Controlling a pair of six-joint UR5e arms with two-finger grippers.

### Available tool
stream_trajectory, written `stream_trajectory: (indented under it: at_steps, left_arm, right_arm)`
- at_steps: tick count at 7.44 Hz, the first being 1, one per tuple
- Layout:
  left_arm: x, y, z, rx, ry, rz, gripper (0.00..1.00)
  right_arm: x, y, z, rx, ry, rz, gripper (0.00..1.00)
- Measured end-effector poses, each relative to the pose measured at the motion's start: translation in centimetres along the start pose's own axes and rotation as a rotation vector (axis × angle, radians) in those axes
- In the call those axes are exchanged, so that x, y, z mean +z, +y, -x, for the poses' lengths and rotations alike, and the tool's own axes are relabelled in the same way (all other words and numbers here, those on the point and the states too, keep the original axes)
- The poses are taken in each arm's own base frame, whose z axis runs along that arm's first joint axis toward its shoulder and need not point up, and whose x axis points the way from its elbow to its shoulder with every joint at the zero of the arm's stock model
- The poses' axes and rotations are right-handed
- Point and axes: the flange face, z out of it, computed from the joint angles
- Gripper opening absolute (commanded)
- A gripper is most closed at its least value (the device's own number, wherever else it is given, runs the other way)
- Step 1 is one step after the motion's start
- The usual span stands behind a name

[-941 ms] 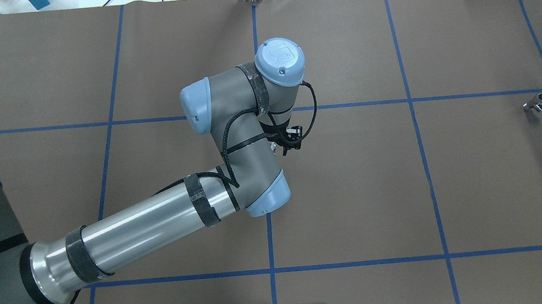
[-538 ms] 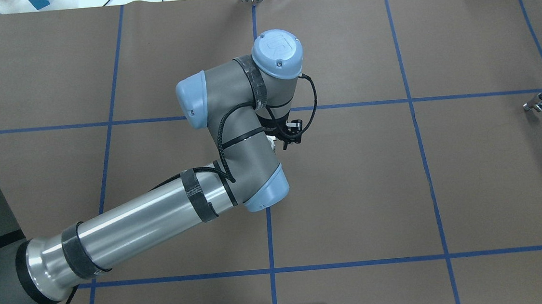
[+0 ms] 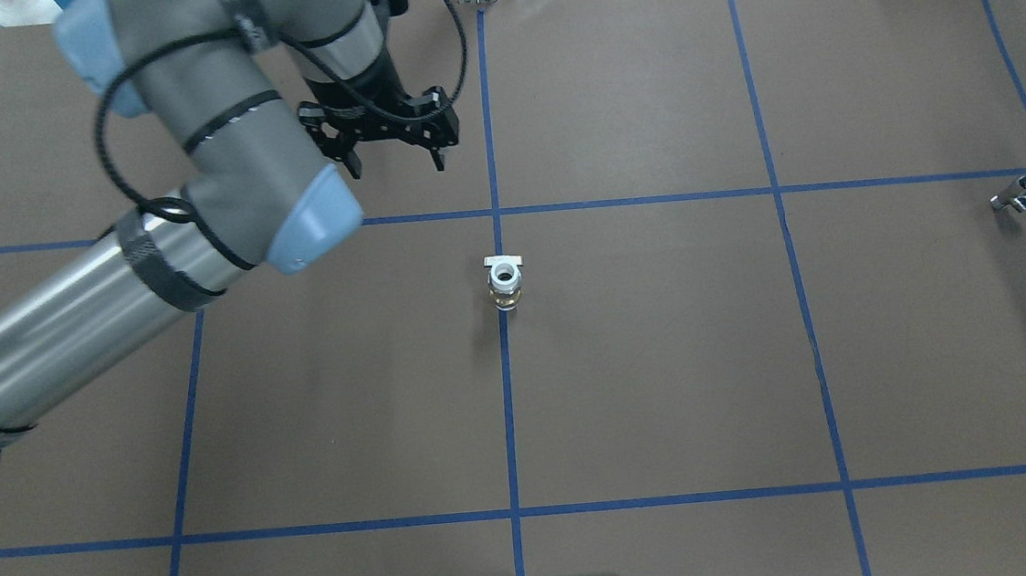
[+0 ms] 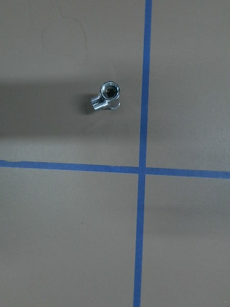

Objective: Assemble PPR valve and pipe with both arms
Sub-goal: 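Set the valve upright at the center, open and withdraw left gripper, then lower the right gripper onto the chrome elbow fitting and grasp it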

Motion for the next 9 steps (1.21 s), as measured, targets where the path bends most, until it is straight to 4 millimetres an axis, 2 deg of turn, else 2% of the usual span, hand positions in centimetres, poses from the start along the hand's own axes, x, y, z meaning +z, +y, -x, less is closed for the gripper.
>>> stream_trajectory:
  at_steps: [2, 3, 4, 5, 6, 9]
  left_arm:
    - [-1.8, 0.8, 11.6, 0.096, -0.026, -0.026, 1.00]
    - [-2.6, 1.2, 16.3, 0.134, -0.046, -0.034, 1.00]
    - [-3.1, 1.7, 19.2, 0.155, -0.060, -0.039, 1.00]
    - [-3.2, 2.1, 20.7, 0.162, -0.068, -0.039, 1.00]
    - [-3.2, 2.3, 21.3, 0.163, -0.073, -0.038, 1.00]
    - [-3.1, 2.4, 21.4, 0.166, -0.074, -0.035, 1.00]
  right_arm:
    - [0.2, -0.8, 0.8, -0.031, 0.001, -0.001, 0.99]
    - [0.9, -1.8, 2.0, -0.075, 0.003, -0.005, 0.99]
    - [2.2, -3.1, 3.1, -0.118, 0.003, -0.004, 0.99]
    - [3.5, -4.6, 3.8, -0.145, 0.001, 0.001, 0.99]
    - [4.2, -6.0, 4.6, -0.164, -0.003, 0.003, 0.99]
    - [6.2, -8.3, 8.7, -0.241, -0.013, 0.028, 0.98]
